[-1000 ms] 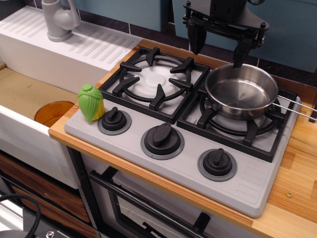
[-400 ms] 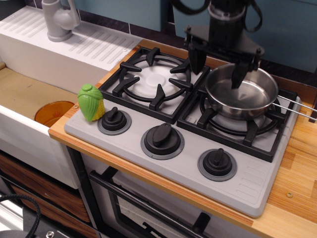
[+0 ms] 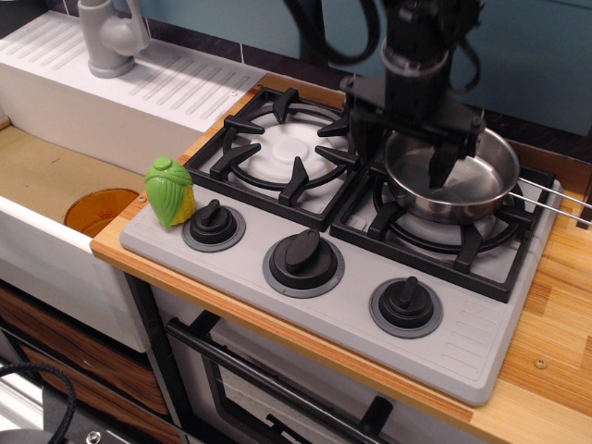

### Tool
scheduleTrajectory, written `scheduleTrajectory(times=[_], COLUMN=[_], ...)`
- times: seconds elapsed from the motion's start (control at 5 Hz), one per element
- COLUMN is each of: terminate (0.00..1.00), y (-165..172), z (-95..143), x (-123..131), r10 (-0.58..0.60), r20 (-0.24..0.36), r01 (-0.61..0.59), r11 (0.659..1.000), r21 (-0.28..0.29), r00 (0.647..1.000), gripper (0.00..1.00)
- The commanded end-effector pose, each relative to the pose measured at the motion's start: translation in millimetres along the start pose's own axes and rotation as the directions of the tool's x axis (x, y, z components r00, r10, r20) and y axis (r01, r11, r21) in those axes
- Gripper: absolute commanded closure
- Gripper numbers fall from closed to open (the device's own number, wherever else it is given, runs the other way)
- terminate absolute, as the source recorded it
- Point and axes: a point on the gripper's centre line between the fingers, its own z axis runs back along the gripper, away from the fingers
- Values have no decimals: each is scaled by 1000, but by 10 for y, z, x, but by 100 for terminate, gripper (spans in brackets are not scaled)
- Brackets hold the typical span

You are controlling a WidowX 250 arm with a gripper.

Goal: Put pot or pan on stove and put corncob in pot or pan

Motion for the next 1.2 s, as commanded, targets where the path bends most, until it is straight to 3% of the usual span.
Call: scheduleTrajectory(times=[0.0,0.2,0.8,1.0], terminate=[0,0,0,0], y=[-46,-83,-139,-186], z=[51,29,294,405], x=[43,21,69,85], r10=[10,13,28,18], r20=[51,48,-7,-17], r01=[-10,-13,-28,-19], r11=[1000,1000,999,999], r21=[6,7,-47,-29], r00=[999,999,1000,1000], gripper=[0,100,100,100])
